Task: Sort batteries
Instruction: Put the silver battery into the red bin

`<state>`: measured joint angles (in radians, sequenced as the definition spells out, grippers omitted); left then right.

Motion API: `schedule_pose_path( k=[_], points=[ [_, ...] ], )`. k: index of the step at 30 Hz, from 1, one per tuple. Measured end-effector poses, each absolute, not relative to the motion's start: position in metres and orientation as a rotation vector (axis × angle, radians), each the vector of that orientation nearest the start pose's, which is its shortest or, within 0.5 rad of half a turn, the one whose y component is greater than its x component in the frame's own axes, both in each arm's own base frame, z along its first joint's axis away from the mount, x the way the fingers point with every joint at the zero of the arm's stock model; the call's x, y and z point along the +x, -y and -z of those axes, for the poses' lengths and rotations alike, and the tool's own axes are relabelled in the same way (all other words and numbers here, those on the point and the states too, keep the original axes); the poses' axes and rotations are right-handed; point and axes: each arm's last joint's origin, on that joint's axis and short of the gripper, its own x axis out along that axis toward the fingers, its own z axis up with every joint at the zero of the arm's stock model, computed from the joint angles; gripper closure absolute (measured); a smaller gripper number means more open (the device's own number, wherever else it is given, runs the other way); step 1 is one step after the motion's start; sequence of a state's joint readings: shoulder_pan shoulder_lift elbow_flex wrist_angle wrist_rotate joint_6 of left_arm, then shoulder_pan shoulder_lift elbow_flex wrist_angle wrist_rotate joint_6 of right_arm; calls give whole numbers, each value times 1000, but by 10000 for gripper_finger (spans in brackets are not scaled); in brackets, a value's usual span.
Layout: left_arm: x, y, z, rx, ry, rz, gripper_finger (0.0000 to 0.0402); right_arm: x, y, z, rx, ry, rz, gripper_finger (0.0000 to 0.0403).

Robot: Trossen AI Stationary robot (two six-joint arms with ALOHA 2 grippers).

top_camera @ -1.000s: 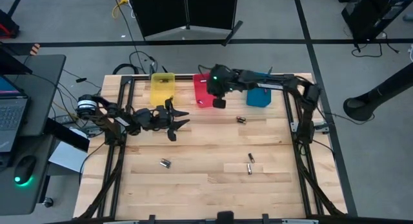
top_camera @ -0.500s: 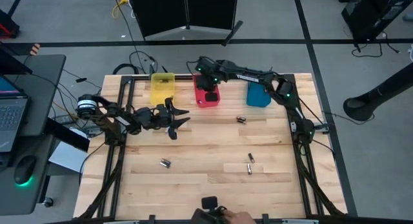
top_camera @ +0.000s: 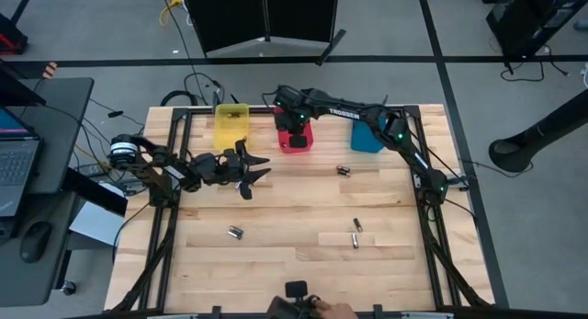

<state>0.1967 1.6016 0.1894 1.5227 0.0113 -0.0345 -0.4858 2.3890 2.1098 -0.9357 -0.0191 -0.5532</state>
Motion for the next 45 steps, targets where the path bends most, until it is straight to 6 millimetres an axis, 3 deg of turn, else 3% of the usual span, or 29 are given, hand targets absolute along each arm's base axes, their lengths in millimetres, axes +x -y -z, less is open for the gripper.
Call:
schedule_pose_path(
  k=[16,32,45],
  points=[
    [218,-43,-145,-23,111,-183,246,443,227,-181,-96,-1252,111,347],
    [218,-43,-145,-23,112,-183,245,436,233,-177,148,-1261,377,347],
    [218,-43,-145,-27,112,-183,245,433,236,-177,250,-1254,452,338]
  ],
)
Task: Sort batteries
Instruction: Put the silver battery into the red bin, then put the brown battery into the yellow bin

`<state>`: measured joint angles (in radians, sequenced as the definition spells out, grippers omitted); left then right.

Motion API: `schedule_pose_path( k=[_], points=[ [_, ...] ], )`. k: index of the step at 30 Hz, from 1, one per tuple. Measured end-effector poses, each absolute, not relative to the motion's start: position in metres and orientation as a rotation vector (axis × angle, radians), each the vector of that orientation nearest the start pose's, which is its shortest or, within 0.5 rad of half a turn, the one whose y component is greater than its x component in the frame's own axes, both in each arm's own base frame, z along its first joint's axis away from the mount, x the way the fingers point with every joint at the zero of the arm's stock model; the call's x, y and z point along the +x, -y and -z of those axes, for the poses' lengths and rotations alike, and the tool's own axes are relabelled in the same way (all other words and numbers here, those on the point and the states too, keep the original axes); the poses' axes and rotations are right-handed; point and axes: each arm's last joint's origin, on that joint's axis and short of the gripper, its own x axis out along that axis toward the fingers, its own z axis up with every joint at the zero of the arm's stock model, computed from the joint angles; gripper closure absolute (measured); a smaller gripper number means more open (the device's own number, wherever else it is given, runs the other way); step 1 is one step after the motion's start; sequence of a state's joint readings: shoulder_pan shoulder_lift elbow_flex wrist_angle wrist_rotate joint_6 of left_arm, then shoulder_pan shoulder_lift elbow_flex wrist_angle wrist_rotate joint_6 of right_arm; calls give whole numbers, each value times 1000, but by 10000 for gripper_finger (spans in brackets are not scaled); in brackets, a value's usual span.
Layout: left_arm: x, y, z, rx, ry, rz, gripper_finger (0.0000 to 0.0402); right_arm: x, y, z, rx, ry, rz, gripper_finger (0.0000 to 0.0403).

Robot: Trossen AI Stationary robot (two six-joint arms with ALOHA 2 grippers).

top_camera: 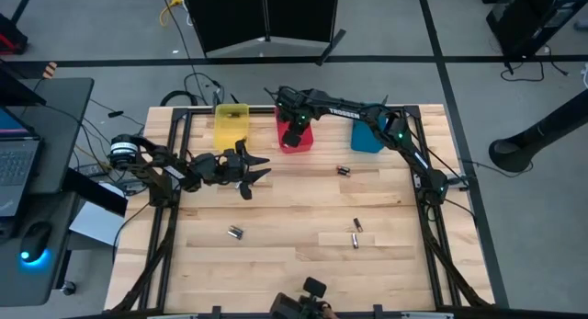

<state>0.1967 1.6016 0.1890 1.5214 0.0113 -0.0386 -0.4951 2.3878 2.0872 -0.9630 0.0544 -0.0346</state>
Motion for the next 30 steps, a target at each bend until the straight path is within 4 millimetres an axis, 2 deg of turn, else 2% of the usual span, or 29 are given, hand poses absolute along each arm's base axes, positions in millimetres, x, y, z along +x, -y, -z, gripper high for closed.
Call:
schedule_pose_path(
  k=[5,9,19,30],
  points=[
    [218,-43,-145,-27,111,-183,245,434,236,-171,276,-1260,435,320],
    [218,-43,-145,-28,108,-183,245,435,236,-155,294,-1299,412,316],
    [218,-43,-145,-35,106,-182,245,435,235,-157,284,-1301,397,302],
    [218,-43,-145,-43,107,-182,245,435,231,-160,233,-1321,396,220]
  ],
)
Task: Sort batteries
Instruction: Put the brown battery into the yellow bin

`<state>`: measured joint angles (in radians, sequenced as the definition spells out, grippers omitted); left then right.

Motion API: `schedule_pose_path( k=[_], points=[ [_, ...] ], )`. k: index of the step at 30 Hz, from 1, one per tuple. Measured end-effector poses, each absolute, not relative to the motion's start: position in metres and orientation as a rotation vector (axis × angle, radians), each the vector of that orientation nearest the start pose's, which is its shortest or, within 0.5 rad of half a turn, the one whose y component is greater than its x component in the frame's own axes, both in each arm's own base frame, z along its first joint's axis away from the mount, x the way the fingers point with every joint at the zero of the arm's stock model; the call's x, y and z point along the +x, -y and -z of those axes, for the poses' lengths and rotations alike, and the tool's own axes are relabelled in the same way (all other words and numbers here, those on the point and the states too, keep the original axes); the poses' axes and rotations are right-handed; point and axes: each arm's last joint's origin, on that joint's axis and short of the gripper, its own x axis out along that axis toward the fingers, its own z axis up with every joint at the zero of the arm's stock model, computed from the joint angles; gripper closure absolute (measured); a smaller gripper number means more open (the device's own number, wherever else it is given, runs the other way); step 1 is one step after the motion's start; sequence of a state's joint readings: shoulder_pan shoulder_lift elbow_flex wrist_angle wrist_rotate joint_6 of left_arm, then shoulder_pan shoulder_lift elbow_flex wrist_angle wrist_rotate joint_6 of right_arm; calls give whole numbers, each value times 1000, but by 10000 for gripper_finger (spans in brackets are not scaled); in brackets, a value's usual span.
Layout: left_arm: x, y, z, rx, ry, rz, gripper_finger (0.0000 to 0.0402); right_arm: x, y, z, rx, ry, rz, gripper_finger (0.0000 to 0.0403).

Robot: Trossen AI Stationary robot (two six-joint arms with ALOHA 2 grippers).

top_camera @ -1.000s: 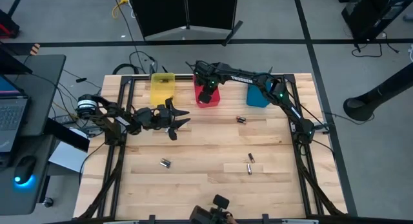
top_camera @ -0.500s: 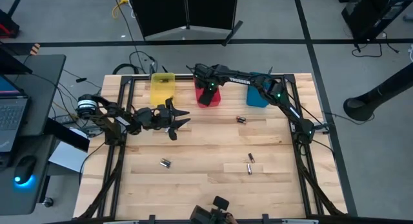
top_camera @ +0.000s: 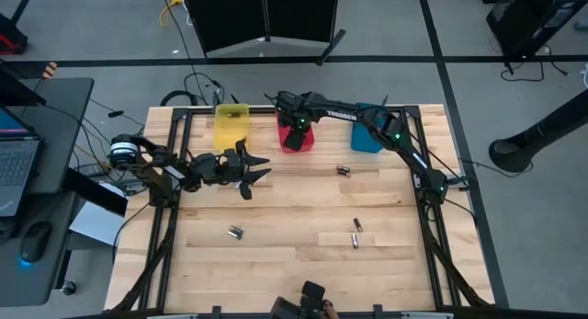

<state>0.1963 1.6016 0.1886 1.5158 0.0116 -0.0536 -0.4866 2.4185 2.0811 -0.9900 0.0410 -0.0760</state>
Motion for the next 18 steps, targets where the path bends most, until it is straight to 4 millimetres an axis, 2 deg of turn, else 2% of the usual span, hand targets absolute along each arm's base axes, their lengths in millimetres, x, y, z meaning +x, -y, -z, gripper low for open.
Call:
schedule_pose_path(
  k=[3,6,9,12,14,18],
  points=[
    [218,-43,-145,-42,109,-182,245,434,225,-175,187,-1309,380,210],
    [218,-43,-145,-42,114,-181,245,434,216,-202,114,-1269,378,228],
    [218,-43,-146,-42,115,-181,245,433,204,-225,41,-1233,361,282],
    [218,-43,-146,-42,115,-181,245,435,190,-241,6,-1195,338,360],
    [218,-43,-145,-42,114,-181,245,436,180,-248,-12,-1162,327,389],
    [218,-42,-145,-41,108,-159,245,433,163,-244,-40,-1083,316,391]
  ],
)
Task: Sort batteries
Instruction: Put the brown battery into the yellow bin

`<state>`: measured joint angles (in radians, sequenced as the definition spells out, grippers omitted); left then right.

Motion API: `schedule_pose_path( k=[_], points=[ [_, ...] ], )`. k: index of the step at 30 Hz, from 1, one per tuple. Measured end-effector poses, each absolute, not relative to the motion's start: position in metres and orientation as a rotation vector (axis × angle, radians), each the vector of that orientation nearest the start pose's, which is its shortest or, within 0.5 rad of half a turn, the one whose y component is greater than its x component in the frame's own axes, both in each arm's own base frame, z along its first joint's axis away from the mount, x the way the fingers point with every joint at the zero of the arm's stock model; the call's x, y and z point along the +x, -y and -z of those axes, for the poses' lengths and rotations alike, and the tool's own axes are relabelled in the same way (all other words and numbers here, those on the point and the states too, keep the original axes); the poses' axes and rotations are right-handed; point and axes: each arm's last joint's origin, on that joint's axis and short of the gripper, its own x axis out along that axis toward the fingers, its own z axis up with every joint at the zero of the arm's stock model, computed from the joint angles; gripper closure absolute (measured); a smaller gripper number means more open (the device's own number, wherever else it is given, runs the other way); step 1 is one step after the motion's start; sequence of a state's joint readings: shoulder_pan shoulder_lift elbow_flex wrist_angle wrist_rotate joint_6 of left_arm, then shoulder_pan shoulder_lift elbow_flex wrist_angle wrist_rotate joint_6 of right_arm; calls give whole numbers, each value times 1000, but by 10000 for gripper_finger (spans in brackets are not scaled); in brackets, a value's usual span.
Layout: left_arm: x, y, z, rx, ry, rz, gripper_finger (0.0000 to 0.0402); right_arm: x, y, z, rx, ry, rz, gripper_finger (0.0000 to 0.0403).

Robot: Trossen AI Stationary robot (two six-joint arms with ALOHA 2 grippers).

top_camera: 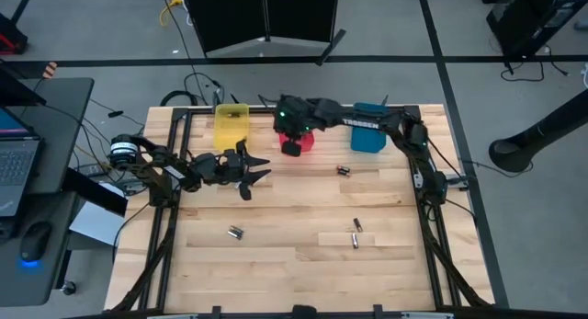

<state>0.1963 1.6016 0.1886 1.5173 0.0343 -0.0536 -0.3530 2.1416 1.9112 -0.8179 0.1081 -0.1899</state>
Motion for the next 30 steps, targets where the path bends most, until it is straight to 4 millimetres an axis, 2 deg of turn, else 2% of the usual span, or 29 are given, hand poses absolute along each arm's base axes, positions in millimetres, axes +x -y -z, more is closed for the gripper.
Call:
schedule_pose_path(
  k=[4,10,13,19,23,30],
  points=[
    [218,-42,-143,-47,88,-152,245,418,145,-237,-37,-976,331,395],
    [218,-42,-139,-79,53,-152,245,377,108,-222,20,-809,371,397],
    [218,-42,-139,-94,52,-152,245,357,89,-221,38,-710,392,397],
    [219,-42,-137,-124,32,-152,245,324,58,-209,48,-512,390,397],
    [218,-42,-136,-162,1,-155,255,306,46,-198,84,-394,379,397],
    [222,-43,-142,-234,-147,-159,311,288,37,-189,98,-328,377,397]
  ],
)
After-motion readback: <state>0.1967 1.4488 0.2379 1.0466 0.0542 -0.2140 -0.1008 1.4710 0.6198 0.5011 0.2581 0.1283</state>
